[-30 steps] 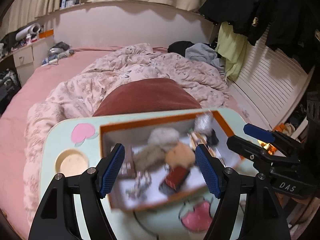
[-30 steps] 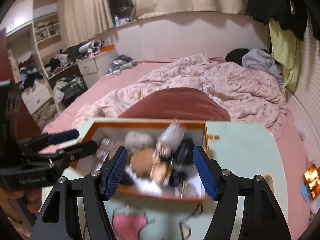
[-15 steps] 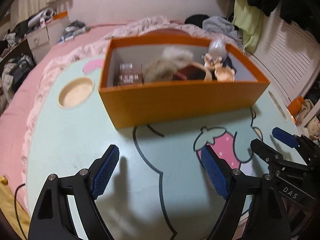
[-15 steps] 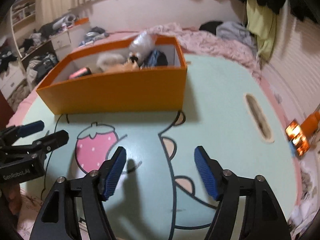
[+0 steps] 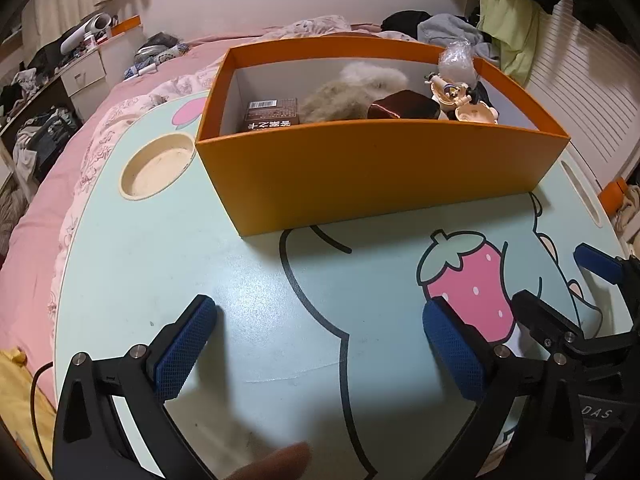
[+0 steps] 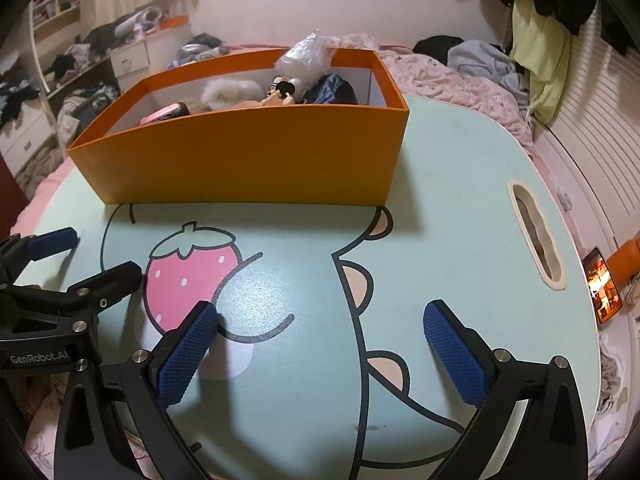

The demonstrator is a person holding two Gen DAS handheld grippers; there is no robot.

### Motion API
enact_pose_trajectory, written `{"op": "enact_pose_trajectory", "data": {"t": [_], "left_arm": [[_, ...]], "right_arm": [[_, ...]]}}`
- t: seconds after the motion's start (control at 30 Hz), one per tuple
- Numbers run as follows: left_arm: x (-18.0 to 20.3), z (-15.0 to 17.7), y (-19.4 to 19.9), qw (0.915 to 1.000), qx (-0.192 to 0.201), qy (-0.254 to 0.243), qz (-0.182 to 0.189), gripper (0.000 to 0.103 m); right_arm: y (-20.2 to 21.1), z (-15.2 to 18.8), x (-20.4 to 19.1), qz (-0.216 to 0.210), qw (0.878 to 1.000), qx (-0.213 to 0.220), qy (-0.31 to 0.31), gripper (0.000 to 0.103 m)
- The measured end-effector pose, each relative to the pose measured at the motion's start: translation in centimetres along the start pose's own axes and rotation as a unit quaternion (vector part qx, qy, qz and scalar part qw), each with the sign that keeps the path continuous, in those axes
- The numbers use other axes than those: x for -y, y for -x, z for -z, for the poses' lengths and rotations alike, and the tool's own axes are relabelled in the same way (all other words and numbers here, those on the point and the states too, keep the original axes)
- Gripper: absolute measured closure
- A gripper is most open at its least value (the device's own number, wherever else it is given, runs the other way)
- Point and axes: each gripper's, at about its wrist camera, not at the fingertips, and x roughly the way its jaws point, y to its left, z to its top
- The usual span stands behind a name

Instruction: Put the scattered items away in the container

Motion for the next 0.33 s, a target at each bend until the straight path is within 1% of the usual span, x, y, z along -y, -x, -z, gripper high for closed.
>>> {"op": "enact_pose_trajectory", "data": {"t": [0.23, 0.33], "left_arm": [[-0.13, 0.27, -0.09, 1.0, 0.0, 0.0, 0.0, 0.0], [-0.09, 0.31, -0.06, 1.0, 0.007, 0.002, -0.001, 0.0]], "right_arm": [[0.0, 0.01, 0.04, 0.0, 1.0, 0.0, 0.0, 0.0], [-0.02, -0.01, 0.01, 0.0, 1.0, 0.0, 0.0, 0.0]]}}
